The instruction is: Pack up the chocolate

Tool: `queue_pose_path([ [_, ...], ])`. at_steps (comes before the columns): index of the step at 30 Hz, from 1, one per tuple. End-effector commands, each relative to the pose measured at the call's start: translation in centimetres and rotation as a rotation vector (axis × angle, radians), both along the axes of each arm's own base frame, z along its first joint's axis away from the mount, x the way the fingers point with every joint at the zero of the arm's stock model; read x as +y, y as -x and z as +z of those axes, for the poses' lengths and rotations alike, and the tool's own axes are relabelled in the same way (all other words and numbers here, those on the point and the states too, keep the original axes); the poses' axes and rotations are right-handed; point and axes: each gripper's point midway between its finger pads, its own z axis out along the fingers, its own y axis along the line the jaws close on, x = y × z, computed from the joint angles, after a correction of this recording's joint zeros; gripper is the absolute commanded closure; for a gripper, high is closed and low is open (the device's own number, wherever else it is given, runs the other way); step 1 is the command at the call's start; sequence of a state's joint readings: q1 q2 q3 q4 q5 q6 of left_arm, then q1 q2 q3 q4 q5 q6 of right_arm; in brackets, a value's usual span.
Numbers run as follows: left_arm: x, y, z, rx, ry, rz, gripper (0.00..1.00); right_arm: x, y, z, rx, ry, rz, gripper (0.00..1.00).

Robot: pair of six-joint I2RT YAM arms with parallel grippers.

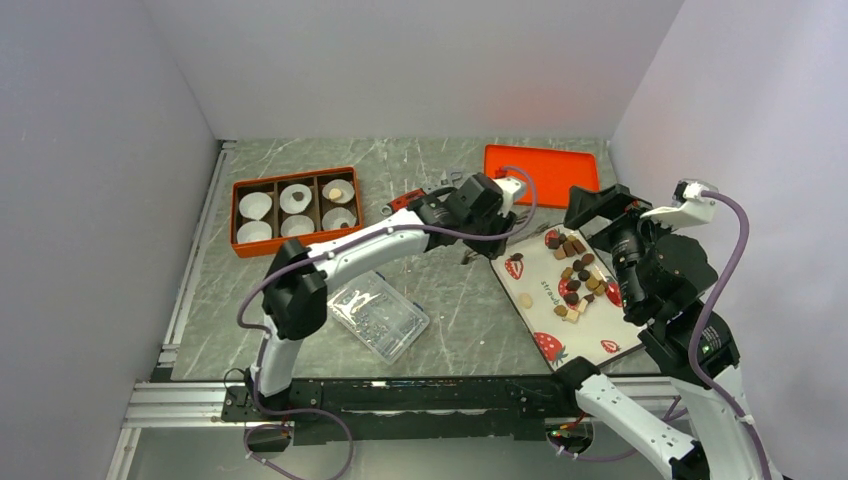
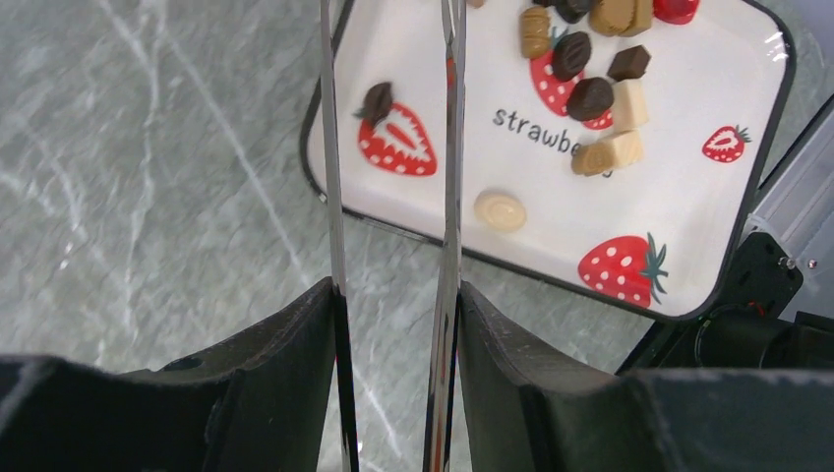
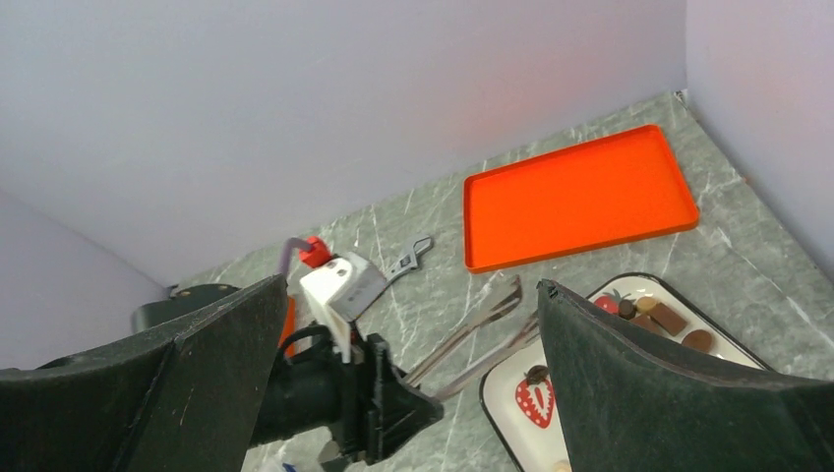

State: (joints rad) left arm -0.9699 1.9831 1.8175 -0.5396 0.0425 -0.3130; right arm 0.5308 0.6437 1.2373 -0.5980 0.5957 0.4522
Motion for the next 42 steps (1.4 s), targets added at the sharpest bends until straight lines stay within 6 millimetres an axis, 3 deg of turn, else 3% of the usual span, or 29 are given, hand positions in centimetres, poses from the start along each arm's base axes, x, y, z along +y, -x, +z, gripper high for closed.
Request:
queue_pose_path([
  [1, -3.7, 0.1, 2.5, -0.060, 0.082, -0.095, 0.50, -1.0, 0.8, 1.4, -0.035, -0.011, -0.025, 0.00],
  [14, -8.7, 4.4, -1.3, 0.000, 0.059, -0.233, 0.50, -1.6, 2.0, 1.3, -0.038, -0.023, -0.022, 0.00],
  [26, -9.5, 4.8, -4.5, 0.022, 0.022, -0.236, 0.53, -1.7, 2.4, 1.0, -0.031, -0.023, -0.016, 0.00],
  [42, -10.3, 4.9, -6.4, 0.047, 0.002, -0.240, 0.55, -1.4, 2.3, 0.6, -0.015, -0.013, -0.007, 0.00],
])
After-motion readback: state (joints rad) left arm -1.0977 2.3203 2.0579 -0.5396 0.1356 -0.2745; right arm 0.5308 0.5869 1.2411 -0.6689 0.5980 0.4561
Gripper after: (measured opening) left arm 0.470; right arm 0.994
